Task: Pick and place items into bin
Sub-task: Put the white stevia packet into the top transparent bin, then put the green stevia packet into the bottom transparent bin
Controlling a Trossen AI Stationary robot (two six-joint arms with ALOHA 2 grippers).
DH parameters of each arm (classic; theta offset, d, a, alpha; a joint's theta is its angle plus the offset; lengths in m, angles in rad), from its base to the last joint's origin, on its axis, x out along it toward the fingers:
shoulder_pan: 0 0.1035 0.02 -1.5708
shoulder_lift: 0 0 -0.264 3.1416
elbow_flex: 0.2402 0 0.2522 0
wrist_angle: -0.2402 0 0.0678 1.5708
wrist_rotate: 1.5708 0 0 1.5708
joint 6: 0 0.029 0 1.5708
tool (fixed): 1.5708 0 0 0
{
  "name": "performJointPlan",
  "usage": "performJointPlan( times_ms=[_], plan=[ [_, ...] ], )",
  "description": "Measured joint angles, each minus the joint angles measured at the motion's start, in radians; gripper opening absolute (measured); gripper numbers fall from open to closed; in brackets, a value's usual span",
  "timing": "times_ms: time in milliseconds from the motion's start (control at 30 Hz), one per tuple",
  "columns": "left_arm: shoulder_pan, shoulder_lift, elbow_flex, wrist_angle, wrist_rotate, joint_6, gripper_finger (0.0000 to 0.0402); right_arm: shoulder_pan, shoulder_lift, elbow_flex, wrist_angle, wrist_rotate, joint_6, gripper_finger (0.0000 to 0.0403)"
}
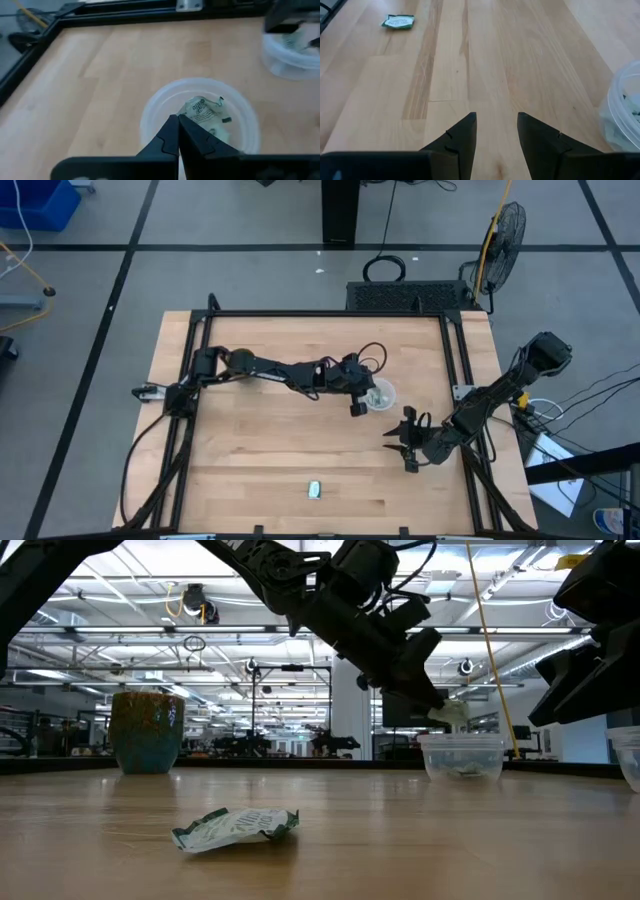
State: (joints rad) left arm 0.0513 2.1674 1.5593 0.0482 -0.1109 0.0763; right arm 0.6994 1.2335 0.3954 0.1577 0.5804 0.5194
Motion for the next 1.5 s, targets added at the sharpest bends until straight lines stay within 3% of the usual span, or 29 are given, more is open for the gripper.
performJointPlan(
  times_ms=[367, 567, 700, 933, 1067, 1233, 1400, 1500],
  plan=[
    [-0.007, 0.0, -0.002, 0.007, 0.006, -0.003, 0.0078, -0.002, 0.0, 0.0, 0.01, 0.0, 0.023, 0.0134],
    [-0.007, -0.035, -0.004, -0.012, -0.008, 0.001, 0.0094, -0.002, 0.0, 0.0, 0.035, 0.0, 0.018, 0.0134],
    [-0.014, -0.184, -0.003, -0.093, 0.064, 0.001, 0.0093, -0.008, 0.003, 0.0, 0.125, 0.0, -0.063, 0.0134],
    [-0.051, -0.538, -0.002, -0.288, 0.058, 0.041, 0.0093, -0.052, 0.113, 0.014, 0.506, -0.092, -0.288, 0.0138],
    [-0.066, -0.704, -0.001, -0.317, 0.058, 0.042, 0.0093, -0.077, 0.258, 0.122, 0.556, -0.147, -0.372, 0.0141],
    [-0.074, -0.827, -0.001, -0.354, 0.057, 0.006, 0.0093, -0.096, 0.473, 0.379, 0.525, -0.32, -0.506, 0.0141],
    [-0.074, -0.863, -0.002, -0.425, 0.058, -0.052, 0.0093, -0.096, 0.641, 0.593, 0.345, -0.403, -0.675, 0.0142],
    [-0.074, -0.859, -0.002, -0.473, 0.057, -0.079, 0.0093, -0.108, 0.721, 0.66, 0.31, -0.44, -0.693, 0.0148]
  ],
)
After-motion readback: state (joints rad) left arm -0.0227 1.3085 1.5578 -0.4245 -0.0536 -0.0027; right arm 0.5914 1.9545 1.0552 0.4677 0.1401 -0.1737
